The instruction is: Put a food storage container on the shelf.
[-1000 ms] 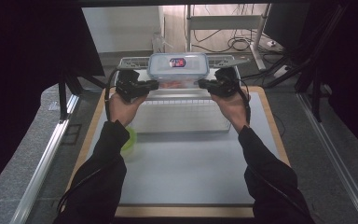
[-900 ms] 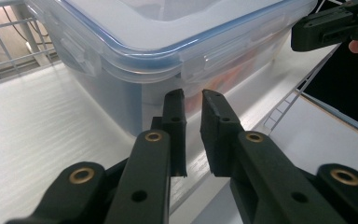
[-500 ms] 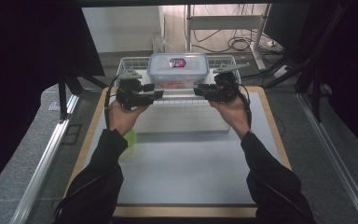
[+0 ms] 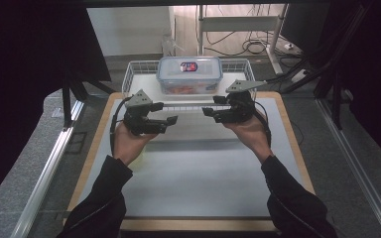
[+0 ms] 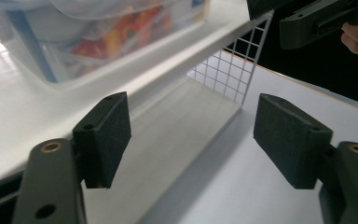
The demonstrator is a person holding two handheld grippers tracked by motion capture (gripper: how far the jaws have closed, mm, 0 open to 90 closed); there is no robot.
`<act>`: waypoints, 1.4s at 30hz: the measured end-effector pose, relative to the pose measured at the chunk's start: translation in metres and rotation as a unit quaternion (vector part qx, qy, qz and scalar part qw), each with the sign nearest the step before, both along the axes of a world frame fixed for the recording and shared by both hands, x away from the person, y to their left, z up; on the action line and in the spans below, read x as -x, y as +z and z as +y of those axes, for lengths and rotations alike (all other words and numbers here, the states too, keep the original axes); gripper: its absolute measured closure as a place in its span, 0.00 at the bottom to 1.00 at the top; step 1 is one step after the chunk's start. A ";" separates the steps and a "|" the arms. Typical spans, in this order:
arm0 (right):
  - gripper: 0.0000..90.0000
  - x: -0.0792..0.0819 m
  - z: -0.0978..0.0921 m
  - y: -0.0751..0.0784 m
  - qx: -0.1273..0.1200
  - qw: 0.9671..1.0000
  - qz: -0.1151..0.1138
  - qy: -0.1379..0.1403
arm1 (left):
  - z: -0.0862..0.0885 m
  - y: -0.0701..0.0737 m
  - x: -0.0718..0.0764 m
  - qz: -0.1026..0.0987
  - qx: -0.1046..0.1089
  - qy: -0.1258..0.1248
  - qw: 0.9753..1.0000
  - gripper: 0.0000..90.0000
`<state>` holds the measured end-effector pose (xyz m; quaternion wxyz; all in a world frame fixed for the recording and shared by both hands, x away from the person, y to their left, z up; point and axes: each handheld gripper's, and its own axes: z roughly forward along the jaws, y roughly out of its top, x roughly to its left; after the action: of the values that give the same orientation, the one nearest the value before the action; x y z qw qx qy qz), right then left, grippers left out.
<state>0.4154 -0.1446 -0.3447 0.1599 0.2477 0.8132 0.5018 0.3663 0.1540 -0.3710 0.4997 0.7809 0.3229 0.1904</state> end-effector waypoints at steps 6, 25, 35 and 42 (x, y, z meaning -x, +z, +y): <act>0.29 0.018 -0.003 -0.008 0.002 1.000 -0.005 0.006 | -0.004 -0.010 0.019 0.000 -0.004 -0.008 1.000 0.22; 0.06 0.060 -0.023 -0.046 0.017 1.000 -0.003 0.008 | -0.005 -0.050 0.066 0.014 -0.027 -0.018 0.999 0.12; 0.01 0.075 -0.033 -0.067 0.029 0.999 -0.006 0.014 | -0.006 -0.076 0.079 0.031 -0.019 -0.017 0.999 0.09; 0.01 0.082 -0.043 -0.084 0.025 1.000 0.008 0.005 | -0.005 -0.091 0.090 0.025 -0.032 -0.010 0.999 0.04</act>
<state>0.3333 -0.1878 -0.4288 0.1575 0.2438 0.8277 0.4803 0.2763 0.1489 -0.4620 0.4678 0.8044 0.3209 0.1765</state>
